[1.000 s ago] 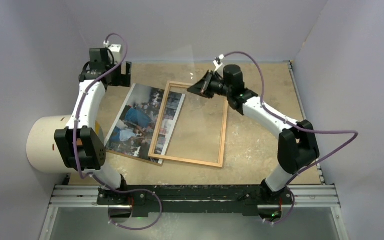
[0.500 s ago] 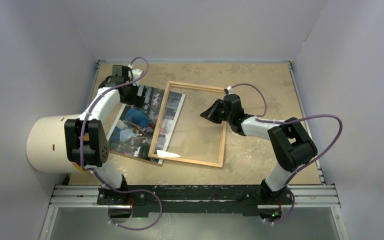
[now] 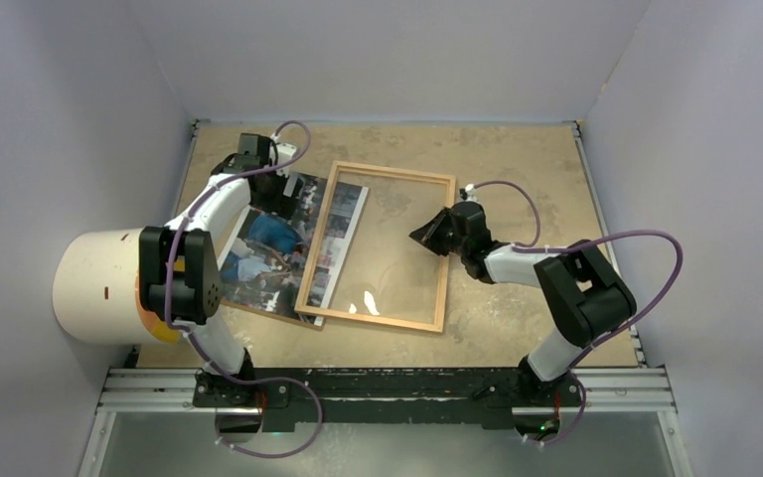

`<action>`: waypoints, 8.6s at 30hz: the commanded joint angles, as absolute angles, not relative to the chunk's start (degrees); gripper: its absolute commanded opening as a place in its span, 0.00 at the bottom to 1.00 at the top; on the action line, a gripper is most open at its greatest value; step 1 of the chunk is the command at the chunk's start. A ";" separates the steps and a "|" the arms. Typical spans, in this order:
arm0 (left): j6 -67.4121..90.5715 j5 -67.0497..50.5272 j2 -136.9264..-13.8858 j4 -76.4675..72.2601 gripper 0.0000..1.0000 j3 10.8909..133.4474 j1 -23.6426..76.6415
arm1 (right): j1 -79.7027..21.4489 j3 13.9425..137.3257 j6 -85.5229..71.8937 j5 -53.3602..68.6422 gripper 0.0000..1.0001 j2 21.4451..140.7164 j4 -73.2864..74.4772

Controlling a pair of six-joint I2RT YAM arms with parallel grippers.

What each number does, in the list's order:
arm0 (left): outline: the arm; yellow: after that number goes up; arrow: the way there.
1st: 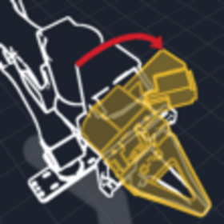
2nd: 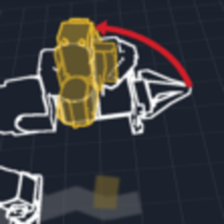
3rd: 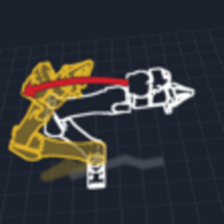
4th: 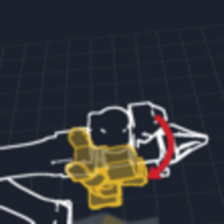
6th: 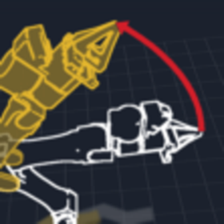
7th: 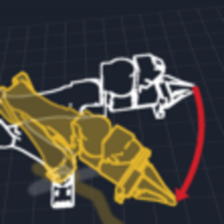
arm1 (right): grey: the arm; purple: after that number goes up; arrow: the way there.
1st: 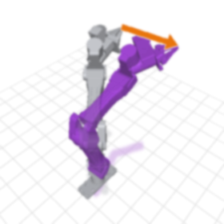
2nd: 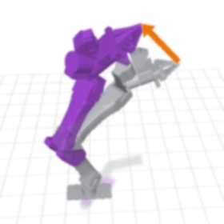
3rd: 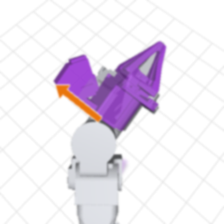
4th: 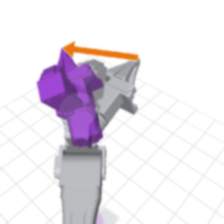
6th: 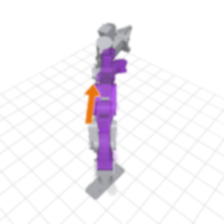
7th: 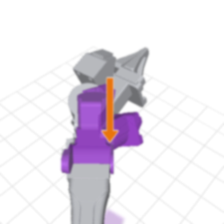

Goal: Put the photo into the frame
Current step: Place the photo frame item in the photo frame, then move the photo frame to the center of the board.

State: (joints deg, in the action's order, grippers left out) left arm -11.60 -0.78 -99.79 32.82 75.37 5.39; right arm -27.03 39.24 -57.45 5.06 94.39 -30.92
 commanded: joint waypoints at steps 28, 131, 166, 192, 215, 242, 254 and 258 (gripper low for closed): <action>-12.92 -0.82 -101.56 28.90 0.98 72.27 6.86 | -25.49 35.26 -60.13 0.76 0.00 90.63 -38.76; -13.74 -0.17 -106.02 22.68 0.86 64.53 14.94 | -25.49 31.65 -55.93 2.50 0.21 90.53 -52.07; -14.41 2.90 -105.52 22.13 0.86 64.41 14.94 | -27.06 49.19 -40.61 -7.91 0.99 94.53 -15.06; -14.45 2.98 -105.24 22.00 0.86 63.98 14.87 | -28.01 54.90 -36.58 -17.06 0.99 91.99 -3.51; -13.98 3.08 -104.41 21.91 0.86 63.94 14.86 | -30.06 40.78 -40.12 -3.50 0.63 82.04 -0.44; -14.17 1.06 -104.00 21.93 0.86 64.90 15.02 | -29.74 50.73 -38.41 -6.97 0.69 80.35 7.49; -13.85 3.33 -108.25 23.23 0.86 71.11 20.28 | -15.02 49.15 -37.74 0.98 0.75 75.18 7.56; -14.14 3.77 -108.56 23.58 0.86 72.06 23.03 | -11.17 47.74 -37.76 4.39 0.76 74.80 7.01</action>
